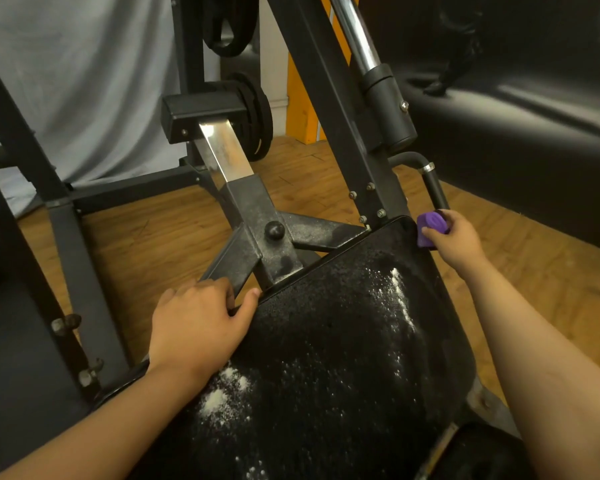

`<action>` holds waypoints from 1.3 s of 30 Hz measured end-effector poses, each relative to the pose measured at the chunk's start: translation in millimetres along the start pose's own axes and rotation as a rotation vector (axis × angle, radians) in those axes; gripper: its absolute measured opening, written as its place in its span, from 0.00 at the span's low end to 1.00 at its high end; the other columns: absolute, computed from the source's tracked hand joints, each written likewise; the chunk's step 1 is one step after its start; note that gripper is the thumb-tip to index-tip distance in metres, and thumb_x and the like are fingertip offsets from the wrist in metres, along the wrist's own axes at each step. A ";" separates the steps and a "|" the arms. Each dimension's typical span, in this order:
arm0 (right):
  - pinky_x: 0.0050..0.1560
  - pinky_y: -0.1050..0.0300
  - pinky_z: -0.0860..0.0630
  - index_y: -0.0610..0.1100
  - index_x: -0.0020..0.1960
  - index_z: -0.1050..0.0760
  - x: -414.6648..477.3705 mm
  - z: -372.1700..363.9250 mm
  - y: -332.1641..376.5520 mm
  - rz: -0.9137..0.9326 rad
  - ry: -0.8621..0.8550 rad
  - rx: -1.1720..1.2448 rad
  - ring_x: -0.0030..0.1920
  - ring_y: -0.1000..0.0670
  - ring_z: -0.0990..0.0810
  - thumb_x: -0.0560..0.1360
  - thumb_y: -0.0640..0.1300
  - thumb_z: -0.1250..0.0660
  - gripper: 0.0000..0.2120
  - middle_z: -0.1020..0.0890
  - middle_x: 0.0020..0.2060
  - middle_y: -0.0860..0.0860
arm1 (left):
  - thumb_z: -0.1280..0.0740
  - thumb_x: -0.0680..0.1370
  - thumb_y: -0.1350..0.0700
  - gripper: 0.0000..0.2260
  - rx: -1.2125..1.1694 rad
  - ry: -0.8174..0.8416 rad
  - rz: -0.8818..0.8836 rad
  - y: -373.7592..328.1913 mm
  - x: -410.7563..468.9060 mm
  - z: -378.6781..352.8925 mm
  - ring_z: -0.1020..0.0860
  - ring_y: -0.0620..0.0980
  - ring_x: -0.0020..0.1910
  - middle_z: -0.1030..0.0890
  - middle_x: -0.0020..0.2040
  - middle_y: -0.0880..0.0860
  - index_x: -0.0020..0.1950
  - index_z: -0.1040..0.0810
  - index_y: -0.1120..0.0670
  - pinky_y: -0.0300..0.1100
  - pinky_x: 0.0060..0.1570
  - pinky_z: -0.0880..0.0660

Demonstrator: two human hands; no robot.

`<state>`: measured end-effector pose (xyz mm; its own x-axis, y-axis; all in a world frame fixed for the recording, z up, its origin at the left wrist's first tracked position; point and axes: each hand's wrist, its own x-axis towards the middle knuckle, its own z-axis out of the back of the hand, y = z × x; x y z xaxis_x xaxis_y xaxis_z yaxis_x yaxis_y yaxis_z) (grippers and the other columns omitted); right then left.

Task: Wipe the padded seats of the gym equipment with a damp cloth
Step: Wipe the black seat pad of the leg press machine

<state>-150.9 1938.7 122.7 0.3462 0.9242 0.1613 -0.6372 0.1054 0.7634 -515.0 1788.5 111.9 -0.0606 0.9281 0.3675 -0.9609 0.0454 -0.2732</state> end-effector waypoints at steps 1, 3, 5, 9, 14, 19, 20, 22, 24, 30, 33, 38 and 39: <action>0.50 0.54 0.28 0.41 0.69 0.32 0.2 0.0 0.3 0.007 0.007 0.002 0.53 0.48 0.24 0.76 0.45 0.31 0.23 0.23 0.54 0.47 | 0.46 0.77 0.36 0.20 -0.003 0.005 0.002 -0.3 -0.1 0.2 0.29 0.45 0.35 0.28 0.29 0.45 0.32 0.31 0.47 0.45 0.40 0.33; 0.47 0.55 0.30 0.40 0.66 0.30 -0.3 -1.0 3.0 -0.001 -0.010 0.023 0.50 0.49 0.24 0.76 0.49 0.32 0.22 0.23 0.51 0.47 | 0.47 0.77 0.36 0.20 0.002 0.005 0.003 -0.7 -0.4 1.0 0.29 0.45 0.35 0.28 0.30 0.45 0.32 0.31 0.47 0.44 0.39 0.33; 0.47 0.55 0.29 0.42 0.64 0.28 1.0 -2.5 3.1 0.003 -0.040 0.050 0.51 0.48 0.24 0.77 0.49 0.33 0.19 0.23 0.50 0.49 | 0.47 0.77 0.36 0.20 0.011 0.002 0.000 -1.6 -0.9 1.9 0.29 0.45 0.34 0.28 0.30 0.45 0.32 0.32 0.47 0.44 0.38 0.34; 0.52 0.55 0.29 0.43 0.61 0.25 -3.3 -10.4 11.4 0.096 -0.100 0.112 0.54 0.49 0.24 0.78 0.42 0.35 0.12 0.23 0.51 0.49 | 0.46 0.77 0.36 0.20 0.021 -0.007 0.003 -2.3 -0.1 2.0 0.30 0.46 0.33 0.29 0.29 0.45 0.32 0.32 0.48 0.44 0.36 0.35; 0.50 0.68 0.29 0.48 0.56 0.24 -34.1 -19.7 24.6 0.339 0.046 0.130 0.49 0.59 0.24 0.76 0.37 0.34 0.10 0.22 0.48 0.56 | 0.46 0.77 0.36 0.20 0.014 -0.002 0.002 -3.1 0.3 1.7 0.29 0.46 0.33 0.29 0.30 0.45 0.32 0.32 0.48 0.43 0.35 0.35; 0.37 0.72 0.31 0.44 0.54 0.23 -27.1 -4.7 21.4 0.246 -0.043 0.042 0.43 0.55 0.24 0.76 0.37 0.34 0.08 0.22 0.42 0.53 | 0.46 0.77 0.37 0.21 0.028 -0.004 -0.005 -1.3 0.2 1.0 0.29 0.46 0.32 0.29 0.29 0.45 0.32 0.32 0.48 0.43 0.34 0.36; 0.39 0.68 0.31 0.43 0.56 0.23 -21.2 -5.6 20.6 0.174 -0.108 -0.001 0.45 0.52 0.24 0.76 0.38 0.34 0.08 0.22 0.44 0.51 | 0.46 0.77 0.37 0.21 0.025 -0.003 -0.007 -1.1 0.1 0.7 0.29 0.45 0.32 0.29 0.29 0.45 0.32 0.31 0.48 0.43 0.34 0.36; 0.43 0.61 0.32 0.42 0.57 0.23 -14.7 -11.8 20.9 0.072 -0.184 -0.018 0.47 0.51 0.25 0.76 0.38 0.34 0.10 0.22 0.46 0.49 | 0.46 0.77 0.37 0.21 0.020 -0.002 -0.011 -1.1 -0.1 0.8 0.29 0.45 0.32 0.29 0.30 0.45 0.32 0.31 0.48 0.43 0.34 0.36; 0.42 0.65 0.34 0.42 0.57 0.23 -17.2 -19.2 24.9 0.098 -0.189 0.021 0.46 0.52 0.26 0.76 0.38 0.34 0.10 0.23 0.46 0.50 | 0.47 0.77 0.36 0.21 0.022 -0.002 -0.008 -1.4 0.0 1.2 0.28 0.46 0.33 0.28 0.30 0.45 0.33 0.31 0.49 0.44 0.34 0.35; 0.49 0.66 0.26 0.46 0.56 0.22 -41.4 -31.6 27.8 0.428 0.124 0.089 0.49 0.57 0.21 0.75 0.36 0.34 0.12 0.19 0.47 0.54 | 0.49 0.77 0.36 0.20 0.029 0.013 -0.012 -3.7 0.3 2.4 0.28 0.46 0.32 0.28 0.31 0.46 0.34 0.31 0.48 0.44 0.36 0.32; 0.45 0.72 0.30 0.47 0.52 0.23 -35.3 -25.1 27.6 0.362 0.050 0.099 0.47 0.55 0.22 0.76 0.35 0.34 0.09 0.21 0.43 0.55 | 0.48 0.78 0.37 0.20 0.042 0.012 -0.009 -3.7 0.4 2.2 0.27 0.47 0.33 0.28 0.31 0.46 0.34 0.31 0.48 0.45 0.37 0.31; 0.48 0.52 0.20 0.47 0.50 0.23 -38.1 -39.8 40.7 0.251 -0.039 0.129 0.43 0.51 0.19 0.75 0.39 0.33 0.06 0.20 0.41 0.53 | 0.48 0.78 0.37 0.21 0.051 0.001 -0.017 -4.2 1.5 1.2 0.28 0.48 0.31 0.28 0.30 0.47 0.33 0.31 0.49 0.44 0.35 0.33; 0.47 0.55 0.20 0.47 0.51 0.22 -48.3 -43.7 45.1 0.303 0.008 0.124 0.43 0.54 0.20 0.75 0.39 0.32 0.06 0.20 0.41 0.54 | 0.47 0.78 0.37 0.21 0.053 -0.004 -0.017 -4.8 1.2 1.3 0.28 0.48 0.31 0.28 0.30 0.47 0.33 0.31 0.49 0.44 0.35 0.34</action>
<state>-226.4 1914.9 122.0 0.1476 0.9096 0.3884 -0.6217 -0.2200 0.7517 -510.8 1788.9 114.9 -0.0449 0.9259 0.3751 -0.9749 0.0415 -0.2190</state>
